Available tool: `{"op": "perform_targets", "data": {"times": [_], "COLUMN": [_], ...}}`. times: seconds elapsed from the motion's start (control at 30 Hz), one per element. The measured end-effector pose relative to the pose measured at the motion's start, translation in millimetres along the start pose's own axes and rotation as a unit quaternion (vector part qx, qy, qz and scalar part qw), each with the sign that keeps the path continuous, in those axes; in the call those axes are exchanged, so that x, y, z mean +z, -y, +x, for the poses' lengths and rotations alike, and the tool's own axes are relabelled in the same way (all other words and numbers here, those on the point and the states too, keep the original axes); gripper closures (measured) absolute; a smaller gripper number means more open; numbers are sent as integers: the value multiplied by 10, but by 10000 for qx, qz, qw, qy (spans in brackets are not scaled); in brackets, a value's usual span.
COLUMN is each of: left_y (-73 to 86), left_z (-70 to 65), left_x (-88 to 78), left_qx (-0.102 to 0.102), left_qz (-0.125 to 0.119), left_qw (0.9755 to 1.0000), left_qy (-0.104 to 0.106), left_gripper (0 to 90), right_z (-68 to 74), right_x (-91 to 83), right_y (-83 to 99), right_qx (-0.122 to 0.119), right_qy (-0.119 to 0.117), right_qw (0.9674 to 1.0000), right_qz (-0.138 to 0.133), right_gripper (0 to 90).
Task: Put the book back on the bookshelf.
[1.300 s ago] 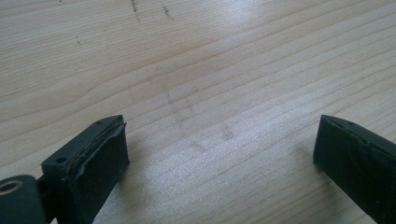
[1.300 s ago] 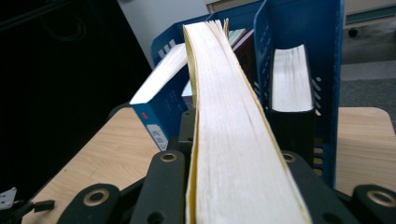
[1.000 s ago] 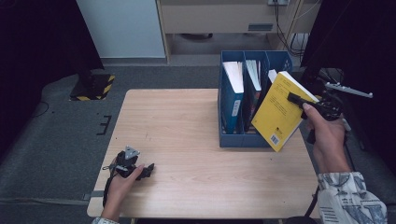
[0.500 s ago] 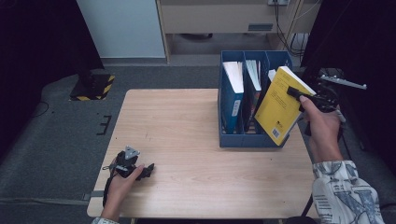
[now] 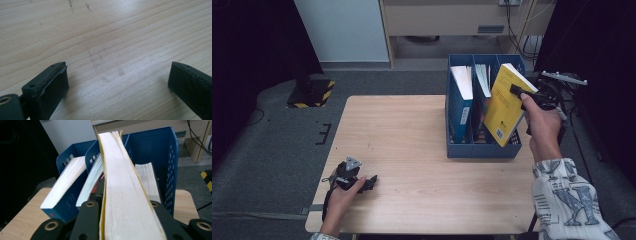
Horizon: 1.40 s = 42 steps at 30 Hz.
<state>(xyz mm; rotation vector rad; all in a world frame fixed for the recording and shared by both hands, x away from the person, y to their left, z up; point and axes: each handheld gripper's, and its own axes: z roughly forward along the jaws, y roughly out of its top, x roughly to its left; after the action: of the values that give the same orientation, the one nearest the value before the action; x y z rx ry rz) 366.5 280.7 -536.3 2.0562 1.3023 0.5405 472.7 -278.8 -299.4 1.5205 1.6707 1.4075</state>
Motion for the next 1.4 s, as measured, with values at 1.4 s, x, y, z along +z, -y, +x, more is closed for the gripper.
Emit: {"op": "perform_targets", "data": {"times": [1.4], "left_y": [-7], "left_z": [10], "left_x": [8], "left_qx": [36], "left_qz": [-14], "left_qw": [10000], "left_qy": [28], "left_gripper": [22], "right_z": [197], "right_x": [823], "right_y": [45], "right_qx": [-82], "right_qy": [422], "right_qw": [9990], "right_qz": [97], "right_gripper": [739]}}
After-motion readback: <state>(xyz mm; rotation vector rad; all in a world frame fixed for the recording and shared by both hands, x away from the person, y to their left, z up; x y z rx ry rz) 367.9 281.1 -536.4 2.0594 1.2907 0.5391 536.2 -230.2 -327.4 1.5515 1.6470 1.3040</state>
